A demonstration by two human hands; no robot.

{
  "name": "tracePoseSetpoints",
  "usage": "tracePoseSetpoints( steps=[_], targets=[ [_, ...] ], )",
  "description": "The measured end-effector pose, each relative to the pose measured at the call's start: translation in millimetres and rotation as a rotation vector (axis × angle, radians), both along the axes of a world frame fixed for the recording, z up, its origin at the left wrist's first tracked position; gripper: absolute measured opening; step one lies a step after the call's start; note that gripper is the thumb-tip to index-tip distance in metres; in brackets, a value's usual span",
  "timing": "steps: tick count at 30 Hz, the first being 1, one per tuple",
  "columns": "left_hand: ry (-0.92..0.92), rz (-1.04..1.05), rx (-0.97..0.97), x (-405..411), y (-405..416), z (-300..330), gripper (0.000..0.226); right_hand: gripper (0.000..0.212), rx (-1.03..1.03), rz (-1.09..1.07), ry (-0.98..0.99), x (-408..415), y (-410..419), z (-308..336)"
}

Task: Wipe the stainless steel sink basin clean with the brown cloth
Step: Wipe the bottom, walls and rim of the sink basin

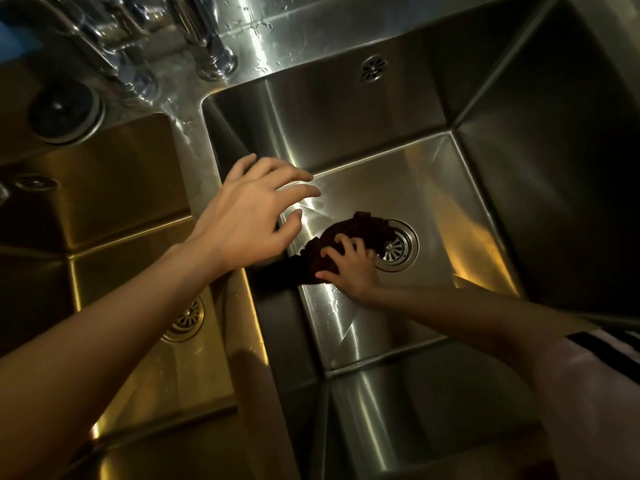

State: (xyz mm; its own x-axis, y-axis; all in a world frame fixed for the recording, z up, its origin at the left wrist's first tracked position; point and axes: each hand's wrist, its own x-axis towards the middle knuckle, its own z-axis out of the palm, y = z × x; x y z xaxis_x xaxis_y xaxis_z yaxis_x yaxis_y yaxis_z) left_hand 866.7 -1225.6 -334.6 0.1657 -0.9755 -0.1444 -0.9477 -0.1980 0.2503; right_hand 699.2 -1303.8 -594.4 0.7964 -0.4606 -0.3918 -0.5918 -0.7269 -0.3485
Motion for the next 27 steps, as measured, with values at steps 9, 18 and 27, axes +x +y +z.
tracePoseSetpoints(
  steps=[9, 18, 27],
  targets=[
    [-0.010, -0.018, -0.024, 1.5, 1.6, -3.6, 0.042, 0.052, 0.045, 0.104, 0.073, -58.7, -34.7, 6.0],
    [-0.003, -0.042, -0.037, 0.5, 1.2, -4.0, 0.042, 0.048, 0.138, -0.491, 0.194, -19.4, 37.2, 30.8],
    [-0.008, -0.110, -0.073, 3.7, 4.8, -7.3, 0.039, 0.045, 0.355, -0.973, 0.186, 19.4, 42.4, 47.3]
  ],
)
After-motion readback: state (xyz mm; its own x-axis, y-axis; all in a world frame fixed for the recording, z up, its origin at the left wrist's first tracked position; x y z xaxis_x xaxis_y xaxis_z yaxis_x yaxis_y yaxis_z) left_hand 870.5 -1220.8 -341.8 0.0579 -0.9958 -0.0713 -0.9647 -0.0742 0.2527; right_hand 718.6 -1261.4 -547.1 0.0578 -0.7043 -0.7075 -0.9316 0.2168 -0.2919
